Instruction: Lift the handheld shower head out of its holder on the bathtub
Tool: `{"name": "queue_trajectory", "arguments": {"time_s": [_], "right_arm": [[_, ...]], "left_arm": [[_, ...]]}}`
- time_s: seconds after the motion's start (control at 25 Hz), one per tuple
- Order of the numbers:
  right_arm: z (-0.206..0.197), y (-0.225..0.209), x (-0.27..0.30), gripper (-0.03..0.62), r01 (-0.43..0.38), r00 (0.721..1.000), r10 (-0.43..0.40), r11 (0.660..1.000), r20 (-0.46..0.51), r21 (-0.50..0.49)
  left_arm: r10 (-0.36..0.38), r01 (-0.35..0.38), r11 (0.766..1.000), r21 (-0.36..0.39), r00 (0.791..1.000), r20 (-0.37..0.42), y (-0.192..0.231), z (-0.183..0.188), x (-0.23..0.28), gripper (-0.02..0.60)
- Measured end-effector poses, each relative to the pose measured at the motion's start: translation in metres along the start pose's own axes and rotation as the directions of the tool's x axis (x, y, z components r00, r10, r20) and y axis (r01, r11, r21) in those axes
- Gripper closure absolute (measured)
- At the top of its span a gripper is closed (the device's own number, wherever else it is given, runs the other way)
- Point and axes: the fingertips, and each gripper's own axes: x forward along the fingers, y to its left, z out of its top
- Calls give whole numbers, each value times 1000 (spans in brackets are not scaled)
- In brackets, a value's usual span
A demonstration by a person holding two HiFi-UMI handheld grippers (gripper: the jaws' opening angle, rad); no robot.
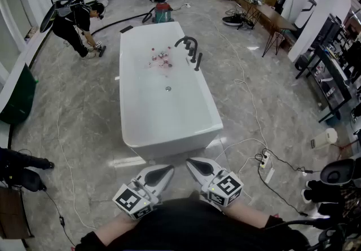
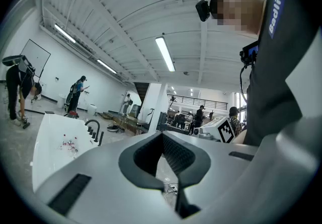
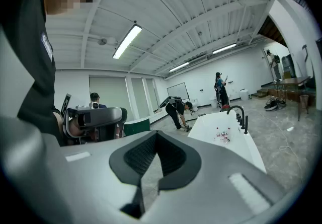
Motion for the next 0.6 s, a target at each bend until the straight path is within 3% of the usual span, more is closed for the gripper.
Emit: {"name": "queue_trajectory", "arguments": {"time_s": [0.36,0.6], "right_arm": [[-2,0,4,594,-3,1000,3,1000,-10,3],[-2,-5,3,592,-22,999,21,998,26,57]], "left_arm": [[12,-12,1000,-15,1000,-5,4,-2,-3,581],[17,-17,1000,-7,1000,-4,5,-3,2,581]]}}
